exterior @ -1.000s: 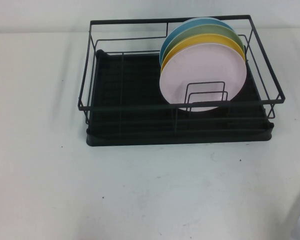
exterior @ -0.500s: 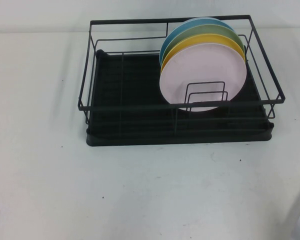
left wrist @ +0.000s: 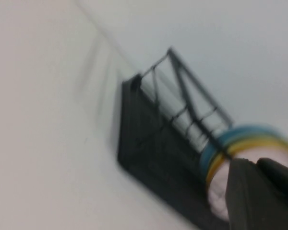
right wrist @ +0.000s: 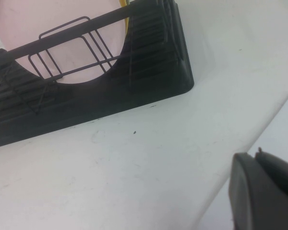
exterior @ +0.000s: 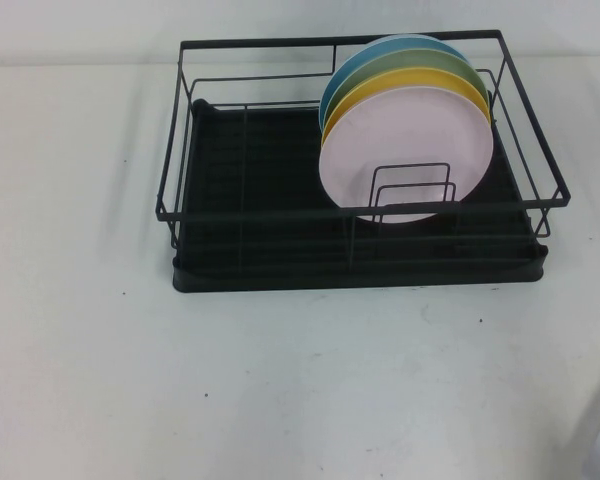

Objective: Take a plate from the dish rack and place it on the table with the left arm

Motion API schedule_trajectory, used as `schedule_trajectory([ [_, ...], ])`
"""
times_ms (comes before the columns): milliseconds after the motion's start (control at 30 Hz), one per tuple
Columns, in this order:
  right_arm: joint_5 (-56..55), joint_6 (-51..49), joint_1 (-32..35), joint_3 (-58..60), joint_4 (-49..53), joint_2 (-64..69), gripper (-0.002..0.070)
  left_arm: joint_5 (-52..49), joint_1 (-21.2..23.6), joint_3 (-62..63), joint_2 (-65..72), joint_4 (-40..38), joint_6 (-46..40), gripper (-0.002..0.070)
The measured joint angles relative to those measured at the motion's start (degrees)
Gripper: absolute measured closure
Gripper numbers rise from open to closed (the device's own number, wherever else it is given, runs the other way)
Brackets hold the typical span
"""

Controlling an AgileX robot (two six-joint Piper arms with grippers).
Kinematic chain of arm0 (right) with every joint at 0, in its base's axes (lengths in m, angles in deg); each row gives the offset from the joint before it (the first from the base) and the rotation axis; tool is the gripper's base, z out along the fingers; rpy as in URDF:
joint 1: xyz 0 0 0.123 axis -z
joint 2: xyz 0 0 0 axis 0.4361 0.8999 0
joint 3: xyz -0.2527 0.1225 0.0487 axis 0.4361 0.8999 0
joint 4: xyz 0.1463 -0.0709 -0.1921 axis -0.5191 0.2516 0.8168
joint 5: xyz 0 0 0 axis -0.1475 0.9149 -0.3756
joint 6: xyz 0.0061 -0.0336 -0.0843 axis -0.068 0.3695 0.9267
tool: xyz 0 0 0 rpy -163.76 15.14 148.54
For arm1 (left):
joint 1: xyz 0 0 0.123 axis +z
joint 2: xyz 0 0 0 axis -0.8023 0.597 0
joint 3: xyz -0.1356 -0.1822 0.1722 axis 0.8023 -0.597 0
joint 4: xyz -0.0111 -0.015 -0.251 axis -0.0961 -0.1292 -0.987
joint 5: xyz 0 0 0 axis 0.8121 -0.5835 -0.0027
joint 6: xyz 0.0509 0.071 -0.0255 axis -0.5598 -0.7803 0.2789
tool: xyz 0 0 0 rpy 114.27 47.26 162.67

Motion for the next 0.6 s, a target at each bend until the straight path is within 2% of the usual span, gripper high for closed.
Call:
schedule_trajectory([
  [133,0.0,0.0,0.0,0.0,0.0,0.0,0.0694,-13.3,0.0,6.4,4.5,5.7,-6.2,0.0678],
  [300,0.0,0.0,0.0,0.0,0.0,0.0,0.0694,-29.0,0.0,24.8,19.7,9.9,-21.7,0.0678],
  [433,0.0,0.0,0.0,0.0,0.0,0.0,0.0694,-41.7,0.0,39.9,33.3,10.1,-35.3,0.0678],
  [600,0.0,0.0,0.0,0.0,0.0,0.0,0.0694,-50.2,0.0,53.6,47.7,3.8,-51.9,0.0678],
])
